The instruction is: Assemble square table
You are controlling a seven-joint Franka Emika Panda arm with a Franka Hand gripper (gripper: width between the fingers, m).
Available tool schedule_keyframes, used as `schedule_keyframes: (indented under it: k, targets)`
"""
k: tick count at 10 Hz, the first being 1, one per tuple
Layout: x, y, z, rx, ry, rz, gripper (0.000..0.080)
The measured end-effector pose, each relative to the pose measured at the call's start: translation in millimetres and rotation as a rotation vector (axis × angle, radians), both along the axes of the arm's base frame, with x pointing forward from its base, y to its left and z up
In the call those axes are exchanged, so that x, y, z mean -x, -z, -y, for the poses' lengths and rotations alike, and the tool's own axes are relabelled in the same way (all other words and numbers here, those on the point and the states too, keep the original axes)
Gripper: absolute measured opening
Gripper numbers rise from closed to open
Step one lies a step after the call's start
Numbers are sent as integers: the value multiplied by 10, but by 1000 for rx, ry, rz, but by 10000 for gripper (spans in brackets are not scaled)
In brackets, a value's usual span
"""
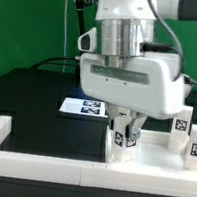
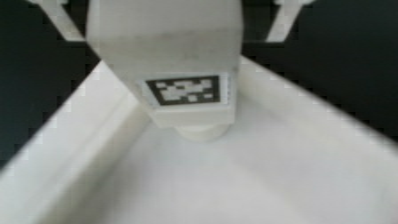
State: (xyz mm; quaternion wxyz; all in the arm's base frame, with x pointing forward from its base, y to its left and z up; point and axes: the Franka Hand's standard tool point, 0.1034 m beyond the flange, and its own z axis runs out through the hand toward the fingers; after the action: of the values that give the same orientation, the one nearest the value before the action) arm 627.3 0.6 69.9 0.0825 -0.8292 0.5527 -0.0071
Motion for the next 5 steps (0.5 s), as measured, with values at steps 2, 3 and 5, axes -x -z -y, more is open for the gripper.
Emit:
schedule_keyframes:
  k: [2,3,5]
  targets:
    - [12,6,0,-84,284,-10,297]
    - [16,9,4,-101,345,-18,297]
    - [20,12,-7,-99,327,-17,297]
